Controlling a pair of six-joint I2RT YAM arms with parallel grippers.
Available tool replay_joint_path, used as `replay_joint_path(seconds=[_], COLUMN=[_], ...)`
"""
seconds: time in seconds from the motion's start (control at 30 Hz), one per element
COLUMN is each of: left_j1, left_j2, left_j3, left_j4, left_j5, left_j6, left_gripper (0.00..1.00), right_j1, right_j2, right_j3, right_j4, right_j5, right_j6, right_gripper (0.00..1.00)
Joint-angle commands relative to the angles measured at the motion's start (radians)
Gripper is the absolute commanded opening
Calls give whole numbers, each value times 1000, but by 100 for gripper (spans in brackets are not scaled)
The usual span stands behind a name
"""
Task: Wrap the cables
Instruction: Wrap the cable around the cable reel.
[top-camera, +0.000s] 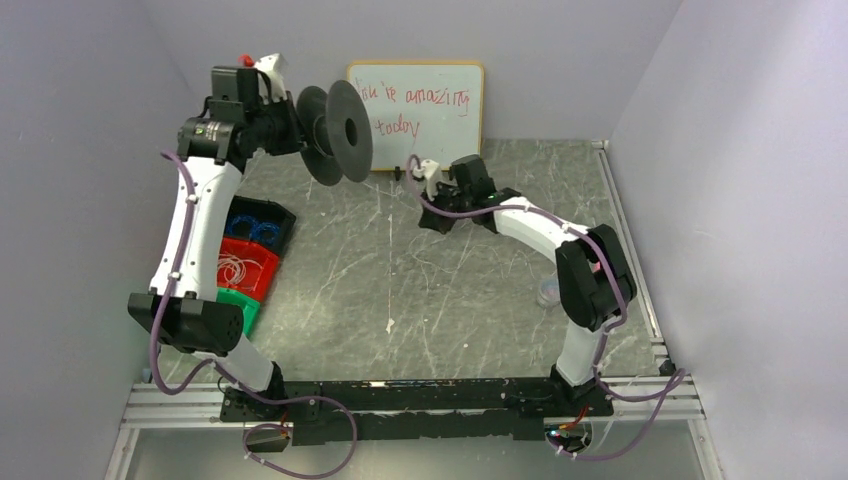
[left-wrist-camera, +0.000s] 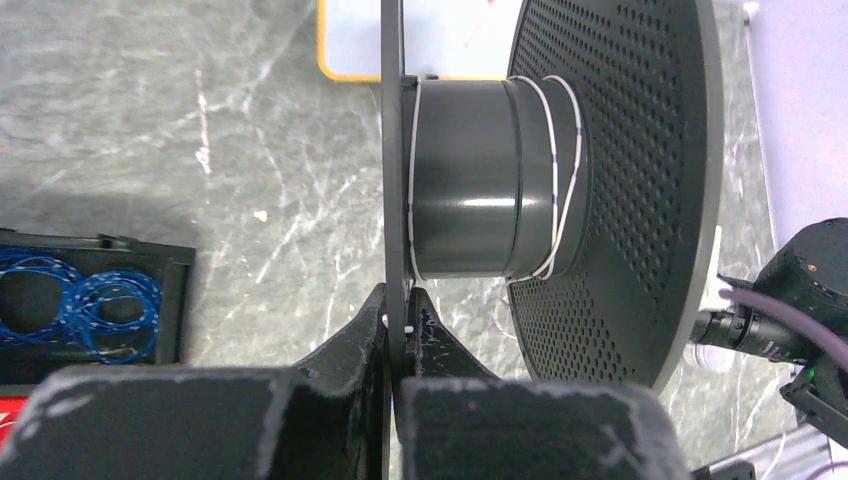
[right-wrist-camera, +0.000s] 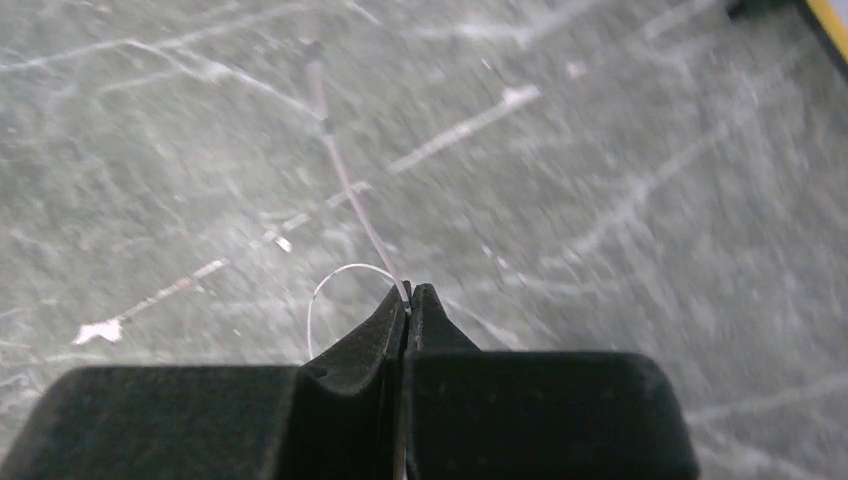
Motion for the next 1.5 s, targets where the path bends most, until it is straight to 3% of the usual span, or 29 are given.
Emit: replay_joint_path(seconds=[0.0, 0.33, 0.53, 0.63, 0.83, 1.03, 1.23, 1.47], left_j1=[36, 47, 44, 0, -166, -281, -375, -417], left_j2=[-77, -82, -77, -79, -146, -156, -122, -45], left_j3=[85, 95, 56, 33, -111, -218, -293, -317], left_j4=[68, 25, -7, -55, -60, -19, 41, 68], left_j5=[54, 149, 406, 447, 205, -69, -351, -508], left_j6=[-39, -1, 95, 185, 339, 392, 437, 416], left_gripper=[2, 2, 2, 2, 2, 2, 2, 2], right_j1=[-108, -305, -340, -365, -406, -426, -430, -421], right_j2=[-40, 42, 99, 131, 159, 144, 154, 122], right_j3=[-43, 36, 126, 176, 291, 431, 590, 664], right_j4=[-15, -105, -179, -218, -324, -442, -566, -567], right_j5=[-38, -116, -104, -92, -80, -81, -188, -428], right_j6=[58, 152, 207, 240, 265, 238, 248, 312], right_gripper=[0, 0, 0, 0, 0, 0, 0, 0])
